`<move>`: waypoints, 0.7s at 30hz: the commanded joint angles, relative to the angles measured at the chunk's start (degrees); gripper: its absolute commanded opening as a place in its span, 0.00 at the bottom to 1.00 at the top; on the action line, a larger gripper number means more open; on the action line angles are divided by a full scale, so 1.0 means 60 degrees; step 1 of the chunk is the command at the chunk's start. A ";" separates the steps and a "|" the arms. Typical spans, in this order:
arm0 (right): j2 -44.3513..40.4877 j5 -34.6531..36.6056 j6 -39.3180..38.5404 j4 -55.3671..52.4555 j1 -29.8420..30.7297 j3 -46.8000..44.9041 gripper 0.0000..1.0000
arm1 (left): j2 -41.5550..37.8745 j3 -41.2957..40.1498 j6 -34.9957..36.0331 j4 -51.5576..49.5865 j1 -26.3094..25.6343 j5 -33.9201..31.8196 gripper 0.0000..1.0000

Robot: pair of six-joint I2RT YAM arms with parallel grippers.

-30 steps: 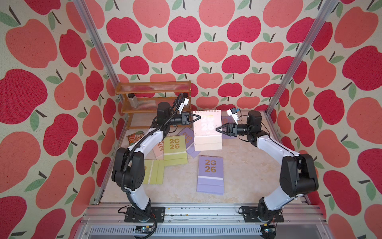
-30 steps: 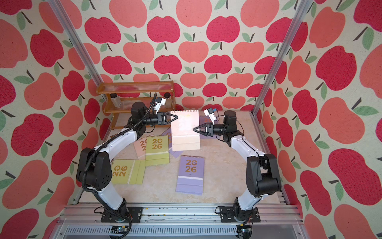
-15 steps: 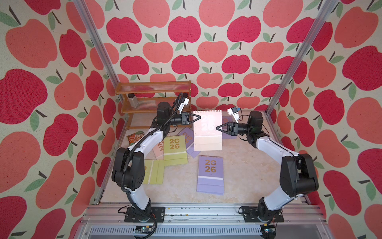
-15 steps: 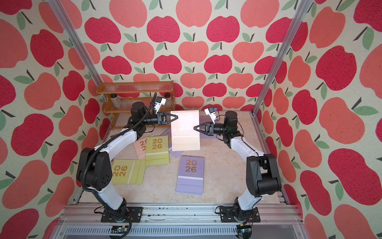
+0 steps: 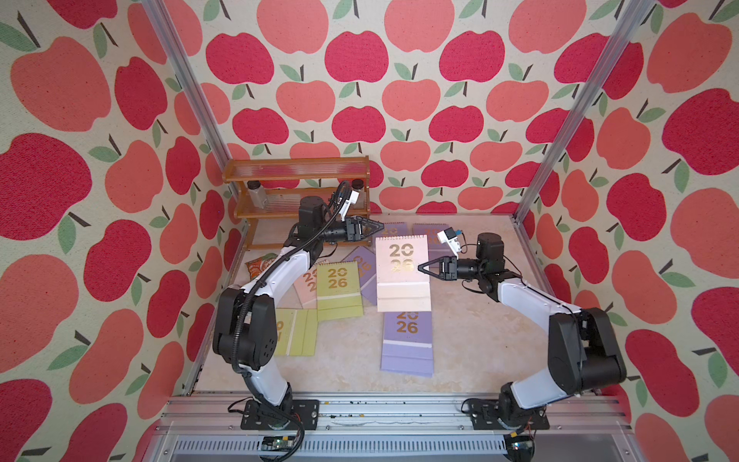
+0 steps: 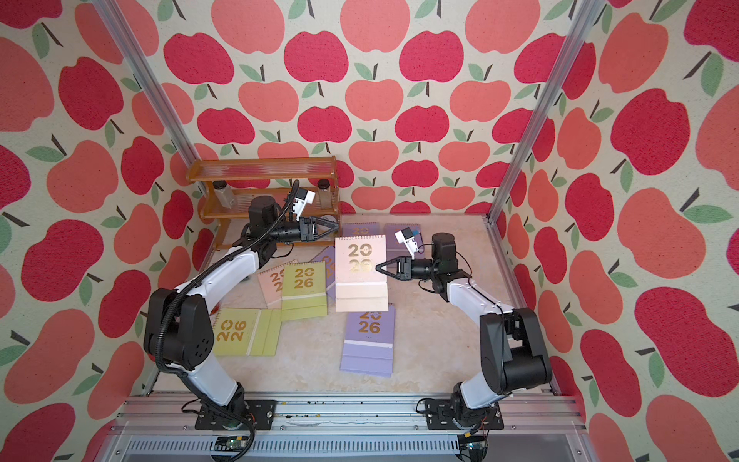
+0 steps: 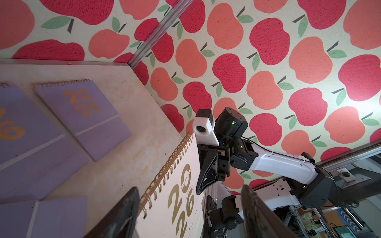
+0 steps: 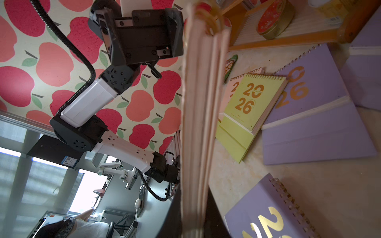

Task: Stack the calendars
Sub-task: Place the calendar at the calendar.

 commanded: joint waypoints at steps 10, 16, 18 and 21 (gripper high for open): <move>-0.2215 0.1718 0.0425 -0.2317 0.0330 -0.2514 0.00 | -0.1758 -0.1216 0.0820 -0.0738 0.0613 -0.0336 0.77; -0.1731 0.2050 0.1249 -0.0932 0.0599 -0.3395 0.00 | -0.1786 -0.1515 0.0592 -0.0448 0.0456 -0.0347 0.77; -0.1555 0.2067 0.1516 -0.0435 0.0632 -0.3592 0.00 | -0.1791 -0.1581 0.0606 -0.0445 0.0375 -0.0391 0.77; -0.1378 0.2129 0.1612 -0.0265 0.0683 -0.3703 0.00 | -0.1765 -0.1643 0.0607 -0.0421 0.0317 -0.0424 0.77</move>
